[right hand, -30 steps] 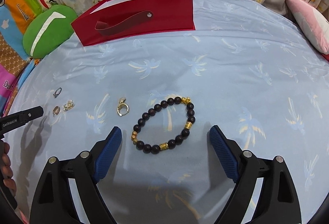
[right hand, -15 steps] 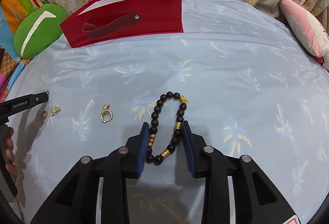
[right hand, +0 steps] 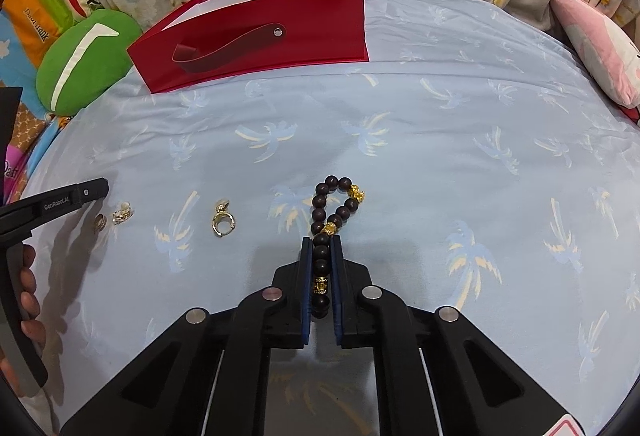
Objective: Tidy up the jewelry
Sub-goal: 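Grasp the black-bead bracelet with the right tool while the left tool grasps a silver ring, then carry the bead bracelet and silver ring with both tools over the red box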
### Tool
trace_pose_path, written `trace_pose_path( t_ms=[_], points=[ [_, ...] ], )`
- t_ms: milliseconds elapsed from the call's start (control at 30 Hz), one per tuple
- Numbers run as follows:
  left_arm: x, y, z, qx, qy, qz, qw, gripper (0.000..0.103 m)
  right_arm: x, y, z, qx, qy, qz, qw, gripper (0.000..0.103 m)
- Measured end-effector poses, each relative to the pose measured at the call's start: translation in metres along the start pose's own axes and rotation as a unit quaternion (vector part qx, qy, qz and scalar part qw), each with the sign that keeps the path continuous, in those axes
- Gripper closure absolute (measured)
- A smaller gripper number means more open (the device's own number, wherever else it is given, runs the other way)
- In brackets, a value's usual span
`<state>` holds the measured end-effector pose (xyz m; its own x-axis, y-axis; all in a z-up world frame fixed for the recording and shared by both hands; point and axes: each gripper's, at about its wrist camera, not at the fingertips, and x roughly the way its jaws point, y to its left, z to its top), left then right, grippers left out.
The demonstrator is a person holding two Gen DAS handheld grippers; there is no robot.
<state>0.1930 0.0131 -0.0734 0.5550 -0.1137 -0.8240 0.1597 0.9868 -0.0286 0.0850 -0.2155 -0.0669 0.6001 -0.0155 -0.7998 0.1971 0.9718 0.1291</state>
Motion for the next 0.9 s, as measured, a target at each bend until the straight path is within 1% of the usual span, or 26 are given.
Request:
trace_pose_path(
  t_ms=[200,567,900],
  points=[
    [-0.009,-0.004,0.000,0.001,-0.007,-0.005,1.0000,0.084,-0.008,-0.001,0.002,0.008,-0.007,0.007,1.000,0.096],
    [-0.033,-0.004,0.006,0.000,-0.026,-0.011,0.9996,0.084,-0.033,-0.001,0.016,0.009,-0.038,0.020,0.999,0.096],
    [-0.064,-0.005,0.018,0.002,-0.063,-0.018,0.9979,0.084,-0.056,0.000,0.031,0.007,-0.066,0.033,0.997,0.096]
  ],
)
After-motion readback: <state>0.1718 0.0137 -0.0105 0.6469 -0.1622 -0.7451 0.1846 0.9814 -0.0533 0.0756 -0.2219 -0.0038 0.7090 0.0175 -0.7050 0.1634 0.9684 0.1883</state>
